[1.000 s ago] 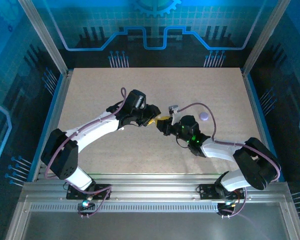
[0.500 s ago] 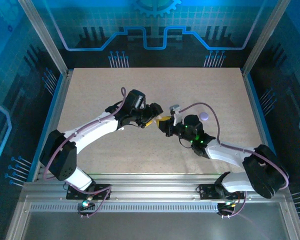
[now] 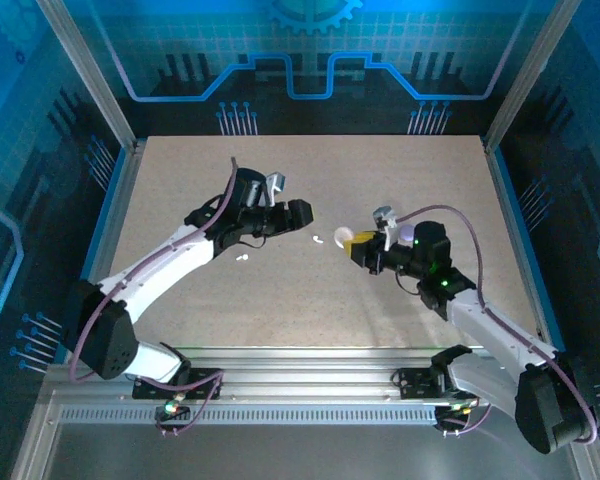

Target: Insert the wireless bluetooth earbuds into the charging case

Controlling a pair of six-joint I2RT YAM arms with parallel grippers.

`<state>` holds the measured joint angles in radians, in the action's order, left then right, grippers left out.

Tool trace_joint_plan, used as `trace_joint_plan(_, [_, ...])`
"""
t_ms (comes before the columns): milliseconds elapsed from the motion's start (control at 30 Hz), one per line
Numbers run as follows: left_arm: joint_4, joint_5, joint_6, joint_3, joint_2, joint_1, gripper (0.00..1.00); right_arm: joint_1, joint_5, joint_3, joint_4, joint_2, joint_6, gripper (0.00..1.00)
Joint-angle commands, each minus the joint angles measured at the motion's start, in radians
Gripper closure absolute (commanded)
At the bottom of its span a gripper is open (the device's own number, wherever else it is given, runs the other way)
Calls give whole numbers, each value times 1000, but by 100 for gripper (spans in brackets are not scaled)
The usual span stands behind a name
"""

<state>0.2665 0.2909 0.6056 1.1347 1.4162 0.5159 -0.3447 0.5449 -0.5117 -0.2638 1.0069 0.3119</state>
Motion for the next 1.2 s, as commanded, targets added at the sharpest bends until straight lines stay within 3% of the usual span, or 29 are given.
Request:
trace_joint_plan(0, [-76,137,-348,-57,-109,1,27,56,256,-79,168,-10,-94,77])
trace_joint_plan(267, [-116,298,-684,-154,-235,2,30,101,451,-198,199,31,-121,78])
trace_joint_plan(533, [-334,462,-825,-279,-311,10,33,72,451,-245,152,27,-94,77])
trace_joint_plan(667, [-403,526,-842,-291,-296,28,41,21,434,-255,132,24,-90,77])
trace_joint_plan(833, [-574,556,-757,-330,-279,39,42,-36,438,-257,83,39,-68,77])
trace_joint_plan(967, [-605,564,-741,-341,-270,43,50,-56,442,-255,44,53,-51,77])
trace_joint_plan(1167, [-634,553,-719,-344,-264,47,46,-64,445,-267,7,71,-38,77])
